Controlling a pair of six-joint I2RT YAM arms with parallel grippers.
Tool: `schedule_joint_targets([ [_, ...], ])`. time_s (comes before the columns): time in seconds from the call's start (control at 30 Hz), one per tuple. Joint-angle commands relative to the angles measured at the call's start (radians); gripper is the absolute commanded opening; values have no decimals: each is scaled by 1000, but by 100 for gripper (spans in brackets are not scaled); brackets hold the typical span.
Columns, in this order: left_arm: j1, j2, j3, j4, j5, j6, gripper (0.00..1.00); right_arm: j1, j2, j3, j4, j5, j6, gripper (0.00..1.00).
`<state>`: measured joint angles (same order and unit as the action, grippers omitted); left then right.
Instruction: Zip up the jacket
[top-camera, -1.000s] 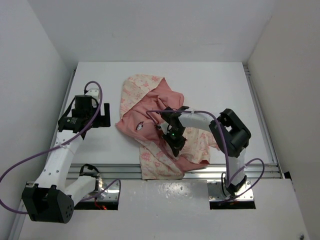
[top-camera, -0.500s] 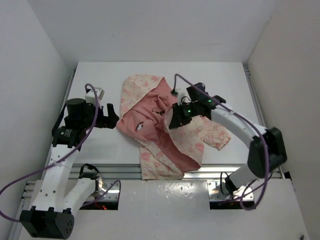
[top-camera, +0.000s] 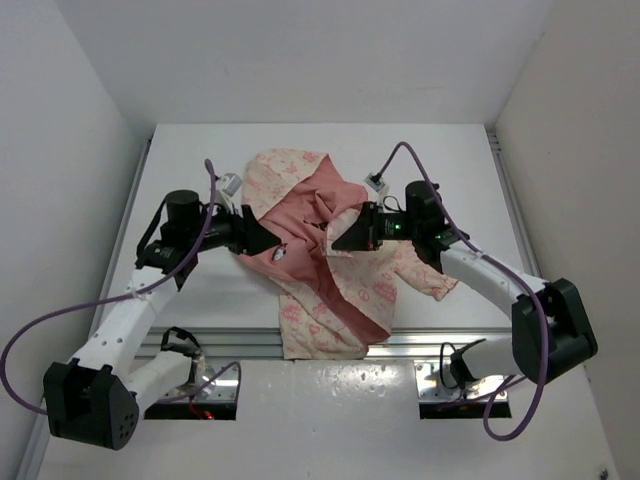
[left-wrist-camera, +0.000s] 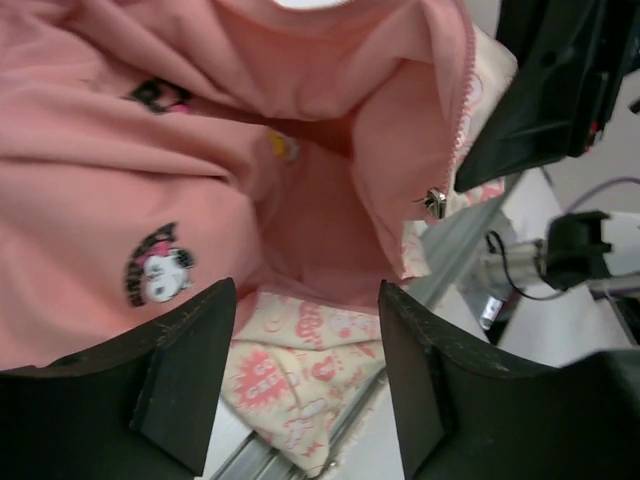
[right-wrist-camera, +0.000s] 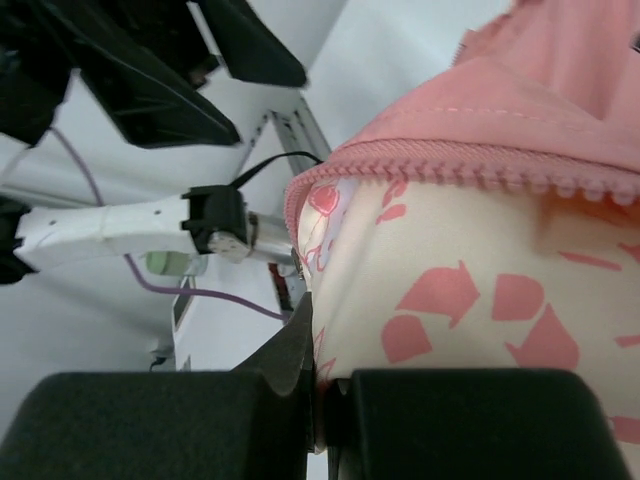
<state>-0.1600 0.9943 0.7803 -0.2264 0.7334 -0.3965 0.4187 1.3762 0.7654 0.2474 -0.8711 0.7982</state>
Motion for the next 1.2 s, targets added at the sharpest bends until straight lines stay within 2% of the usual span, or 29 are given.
schedule_joint_targets([
  [0.0,-53,13,33,134,92,-59,62,-1,-65,3,184,-81,56,0],
  [0.3,-134,41,92,134,101,4,55,-3,-46,29,240,-178,142,0],
  [0.4,-159,41,102,177,159,44,51,-3,-52,26,263,-210,144,0],
  [0.47,-183,32,102,205,184,62,47,0,-57,20,291,-232,128,0],
  [0.6,-240,26,85,324,233,32,29,29,-74,14,288,-250,69,0],
  [1.0,-317,78,120,335,253,50,29,37,-78,40,282,-264,38,0],
  [1.17,-342,78,120,285,262,74,29,35,-80,48,288,-250,44,0],
])
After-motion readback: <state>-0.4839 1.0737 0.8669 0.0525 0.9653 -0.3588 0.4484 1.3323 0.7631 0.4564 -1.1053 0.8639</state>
